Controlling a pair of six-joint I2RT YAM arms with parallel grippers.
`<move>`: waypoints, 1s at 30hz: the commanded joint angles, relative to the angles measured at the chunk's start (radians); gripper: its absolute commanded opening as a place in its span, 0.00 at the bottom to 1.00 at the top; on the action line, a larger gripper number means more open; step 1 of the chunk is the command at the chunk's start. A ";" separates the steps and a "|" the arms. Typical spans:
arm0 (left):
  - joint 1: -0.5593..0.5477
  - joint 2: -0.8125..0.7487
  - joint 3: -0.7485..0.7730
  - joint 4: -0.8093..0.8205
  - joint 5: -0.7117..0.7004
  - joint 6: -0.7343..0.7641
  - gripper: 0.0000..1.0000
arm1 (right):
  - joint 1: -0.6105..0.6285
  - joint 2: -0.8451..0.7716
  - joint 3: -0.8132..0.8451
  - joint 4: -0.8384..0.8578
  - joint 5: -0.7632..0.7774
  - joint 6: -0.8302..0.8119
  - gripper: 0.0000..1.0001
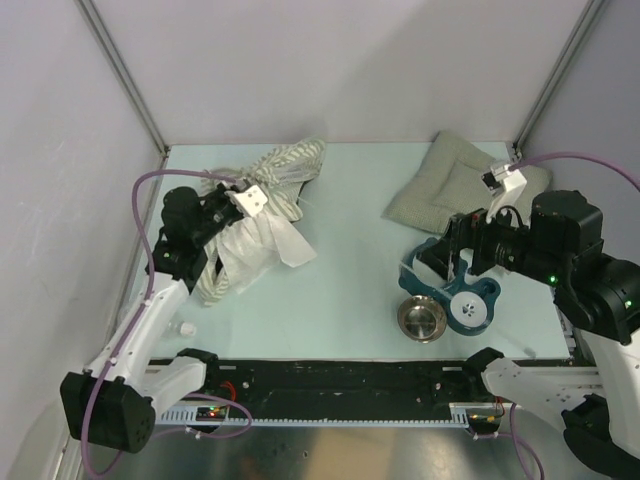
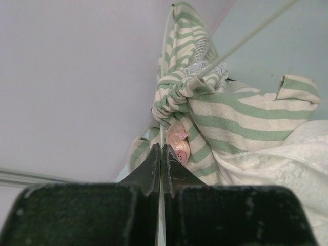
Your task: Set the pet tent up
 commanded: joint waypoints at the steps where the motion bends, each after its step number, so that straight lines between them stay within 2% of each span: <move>1: 0.013 0.017 -0.033 0.095 0.000 0.156 0.00 | -0.003 0.007 0.001 -0.113 -0.160 0.072 0.97; 7: 0.015 0.039 -0.019 0.097 0.012 0.269 0.00 | -0.004 0.019 0.034 -0.214 -0.175 0.110 0.97; 11: 0.015 0.041 0.011 0.088 0.024 0.298 0.00 | -0.004 0.026 0.093 -0.274 -0.078 0.154 0.97; 15: 0.014 0.044 0.041 0.072 0.037 0.312 0.00 | -0.004 0.002 0.145 -0.227 0.010 0.192 0.97; 23: 0.014 0.053 0.110 0.005 0.045 0.343 0.00 | -0.005 -0.048 0.101 -0.122 -0.035 0.188 0.94; 30: 0.020 0.059 0.088 -0.046 0.032 0.387 0.00 | -0.004 -0.045 0.045 -0.138 -0.108 0.183 0.94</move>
